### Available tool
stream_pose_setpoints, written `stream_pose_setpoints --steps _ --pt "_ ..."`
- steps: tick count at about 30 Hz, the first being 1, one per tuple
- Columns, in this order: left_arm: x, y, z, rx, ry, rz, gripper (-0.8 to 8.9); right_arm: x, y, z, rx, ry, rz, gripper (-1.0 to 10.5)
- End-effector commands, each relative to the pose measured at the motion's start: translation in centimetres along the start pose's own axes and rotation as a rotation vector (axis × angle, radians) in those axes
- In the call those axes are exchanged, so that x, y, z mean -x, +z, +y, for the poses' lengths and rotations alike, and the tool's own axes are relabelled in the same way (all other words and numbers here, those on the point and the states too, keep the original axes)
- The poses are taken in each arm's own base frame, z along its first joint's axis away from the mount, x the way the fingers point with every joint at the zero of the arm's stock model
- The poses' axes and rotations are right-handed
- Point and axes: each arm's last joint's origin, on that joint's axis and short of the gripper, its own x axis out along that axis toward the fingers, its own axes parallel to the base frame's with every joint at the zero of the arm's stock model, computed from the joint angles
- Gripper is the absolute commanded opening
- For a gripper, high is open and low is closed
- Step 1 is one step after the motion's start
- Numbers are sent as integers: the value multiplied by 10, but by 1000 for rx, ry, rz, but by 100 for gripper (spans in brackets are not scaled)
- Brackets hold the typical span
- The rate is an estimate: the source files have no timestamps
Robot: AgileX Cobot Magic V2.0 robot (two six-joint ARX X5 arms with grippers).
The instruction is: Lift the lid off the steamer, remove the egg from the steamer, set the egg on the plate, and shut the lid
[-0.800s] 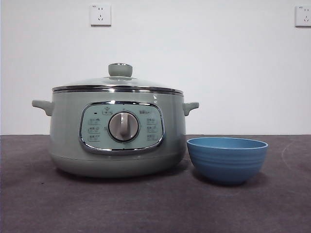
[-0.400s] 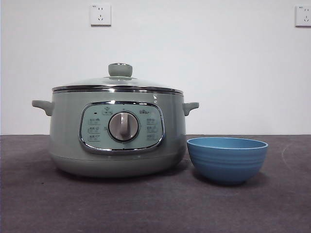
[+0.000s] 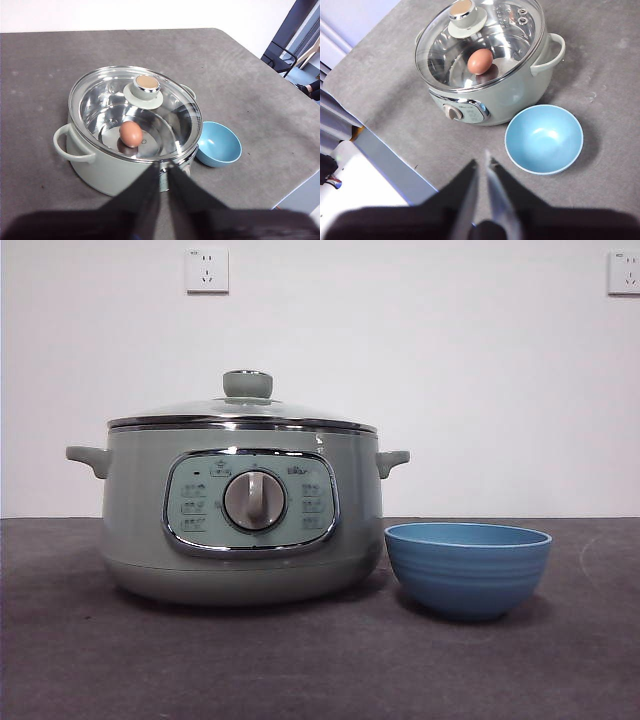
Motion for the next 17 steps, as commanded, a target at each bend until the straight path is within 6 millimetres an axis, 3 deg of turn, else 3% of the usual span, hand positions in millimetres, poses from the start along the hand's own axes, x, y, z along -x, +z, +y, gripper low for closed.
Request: stream_pose_setpoints --steps 1,2,4,10,17 --pt "1 1 0 -16 -1 -9 465 0 1 1 2 1 -6 387" --pt "1 1 0 -18 -1 -12 531 0 1 1 2 0 -6 494" --pt "1 2 0 -22 -2 -16 534 0 1 1 2 1 -6 576" --pt "-1 6 0 -41 -8 -36 534 0 1 1 2 0 -6 572" --pt "-18 21 5 -84 -59 -51 534 0 2 0 7 -1 -13 572"
